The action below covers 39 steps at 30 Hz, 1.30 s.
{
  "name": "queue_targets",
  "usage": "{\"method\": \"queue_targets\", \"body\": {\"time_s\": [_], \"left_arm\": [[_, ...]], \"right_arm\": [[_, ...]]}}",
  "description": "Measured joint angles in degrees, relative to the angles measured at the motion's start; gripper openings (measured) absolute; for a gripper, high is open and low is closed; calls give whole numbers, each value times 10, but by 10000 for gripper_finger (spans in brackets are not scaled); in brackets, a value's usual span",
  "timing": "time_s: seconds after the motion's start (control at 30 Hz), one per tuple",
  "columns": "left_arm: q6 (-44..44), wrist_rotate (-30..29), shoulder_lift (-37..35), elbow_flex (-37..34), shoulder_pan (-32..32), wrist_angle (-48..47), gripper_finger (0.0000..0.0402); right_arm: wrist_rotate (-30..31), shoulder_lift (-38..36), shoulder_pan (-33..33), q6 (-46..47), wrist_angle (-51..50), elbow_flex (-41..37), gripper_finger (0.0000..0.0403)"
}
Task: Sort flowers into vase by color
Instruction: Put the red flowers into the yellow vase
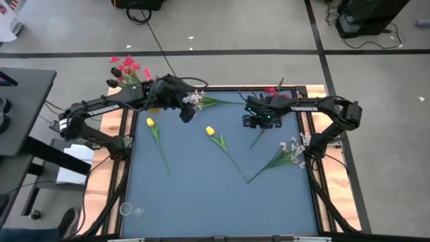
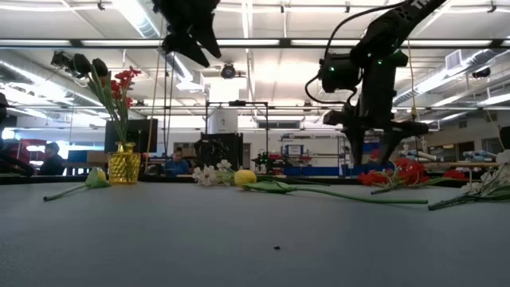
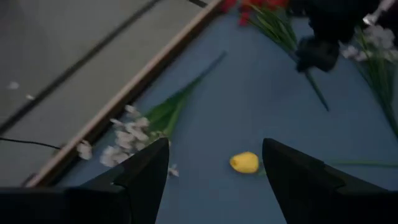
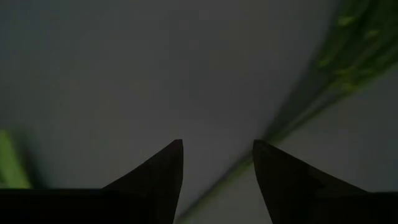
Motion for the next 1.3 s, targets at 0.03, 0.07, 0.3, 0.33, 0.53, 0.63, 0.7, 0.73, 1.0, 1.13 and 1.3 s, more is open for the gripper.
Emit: {"method": "queue_targets", "body": {"time_s": [0.03, 0.07, 0.3, 0.33, 0.53, 0.63, 0.7, 0.73, 1.0, 1.13, 1.3], "left_arm": [[0, 4, 6, 0, 1, -1, 265], [0, 12, 11, 0, 2, 0, 265], [-44, 83, 12, -126, 10, 107, 265], [-55, 94, 8, -156, 11, 129, 265], [-106, 110, -14, -264, 8, 173, 265], [-124, 109, -16, -285, 1, 186, 265], [-131, 109, -16, -303, -4, 209, 265], [-138, 109, -16, -317, -6, 230, 265], [-204, 122, -16, -410, -12, 327, 265], [-226, 123, -16, -432, -22, 346, 265], [-241, 124, -16, -430, -41, 353, 265]], "right_arm": [[5, 0, -2, 0, -8, 0, 202], [12, 0, -3, 0, -18, 0, 202], [48, 0, -10, -6, -90, -4, 202], [47, 0, -10, -5, -90, -10, 202], [18, 0, -10, 20, -57, -61, 202], [9, 0, -10, 35, -43, -79, 202], [4, 0, -10, 38, -41, -80, 202], [5, 0, -10, 38, -40, -80, 202], [18, 0, -46, 36, -23, -80, 202], [25, 0, -70, 30, -14, -80, 202], [-31, -2, -79, 7, -11, -72, 202]]}}
